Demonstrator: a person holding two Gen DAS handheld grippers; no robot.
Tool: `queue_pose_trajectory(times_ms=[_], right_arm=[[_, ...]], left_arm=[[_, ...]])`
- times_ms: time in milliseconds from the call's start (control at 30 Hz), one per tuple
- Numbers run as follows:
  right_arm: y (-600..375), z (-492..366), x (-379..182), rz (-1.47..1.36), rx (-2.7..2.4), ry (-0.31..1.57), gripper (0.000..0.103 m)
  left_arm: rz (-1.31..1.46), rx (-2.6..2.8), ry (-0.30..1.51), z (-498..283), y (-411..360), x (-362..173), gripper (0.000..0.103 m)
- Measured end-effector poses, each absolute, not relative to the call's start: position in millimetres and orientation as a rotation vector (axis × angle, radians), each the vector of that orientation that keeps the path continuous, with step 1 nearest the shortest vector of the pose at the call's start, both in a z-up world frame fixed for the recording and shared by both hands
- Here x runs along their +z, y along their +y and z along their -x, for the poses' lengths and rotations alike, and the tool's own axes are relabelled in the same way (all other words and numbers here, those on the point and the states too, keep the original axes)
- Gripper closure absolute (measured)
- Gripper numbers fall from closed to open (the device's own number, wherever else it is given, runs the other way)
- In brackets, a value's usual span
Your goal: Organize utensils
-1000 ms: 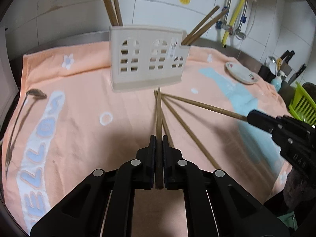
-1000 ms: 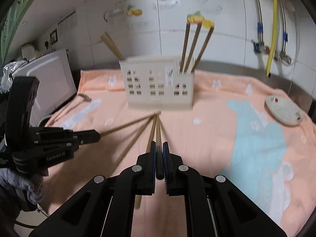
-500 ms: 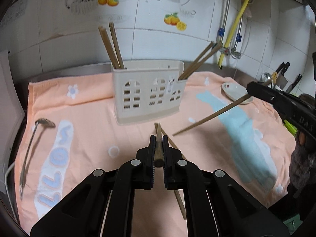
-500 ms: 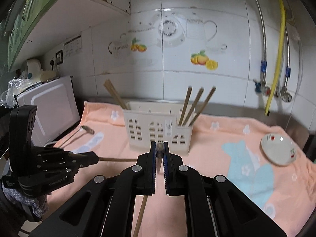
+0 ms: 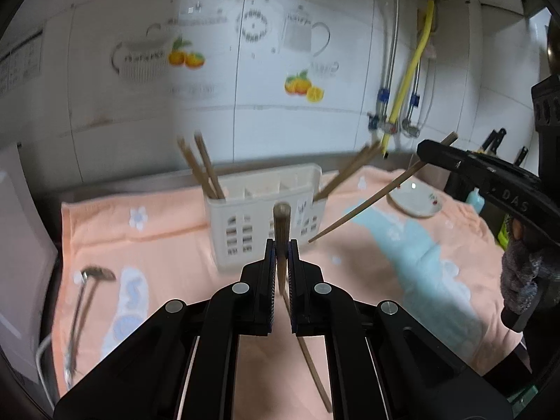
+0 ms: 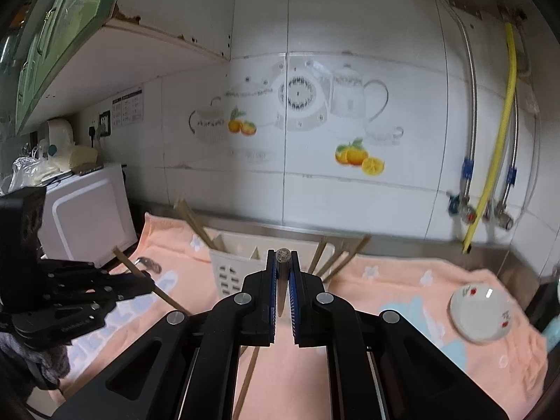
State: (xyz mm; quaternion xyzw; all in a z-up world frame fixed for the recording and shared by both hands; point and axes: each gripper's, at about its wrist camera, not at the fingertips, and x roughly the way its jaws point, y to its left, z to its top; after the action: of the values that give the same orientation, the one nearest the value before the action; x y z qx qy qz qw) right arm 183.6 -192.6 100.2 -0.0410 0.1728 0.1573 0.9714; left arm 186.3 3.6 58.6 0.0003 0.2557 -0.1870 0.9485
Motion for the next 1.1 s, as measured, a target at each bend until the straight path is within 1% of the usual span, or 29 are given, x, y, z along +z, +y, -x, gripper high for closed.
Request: queue_pose_trajectory(times_ms=[267,500,800,1100], right_arm=[[-196,-191,132,0.083,0.315,0.286,0.097],[-198,-203,145,0.074,0.308,0.260,0.097],[-198,-214,151,0.068,0.301,0.230,0.097],[-197,-222,156,0.056,0.297,0.199,0.097]], left_arm=[[-0.023,-0.368,0.384,-194,-1,116,0.098],[0.017,-0.340,0.314,-211,6,146,0.098],[0.024,-0.284,0.291,-230,14,145,0.098],[-0.005,-0.276,0.343,-249,11,122,0.098]])
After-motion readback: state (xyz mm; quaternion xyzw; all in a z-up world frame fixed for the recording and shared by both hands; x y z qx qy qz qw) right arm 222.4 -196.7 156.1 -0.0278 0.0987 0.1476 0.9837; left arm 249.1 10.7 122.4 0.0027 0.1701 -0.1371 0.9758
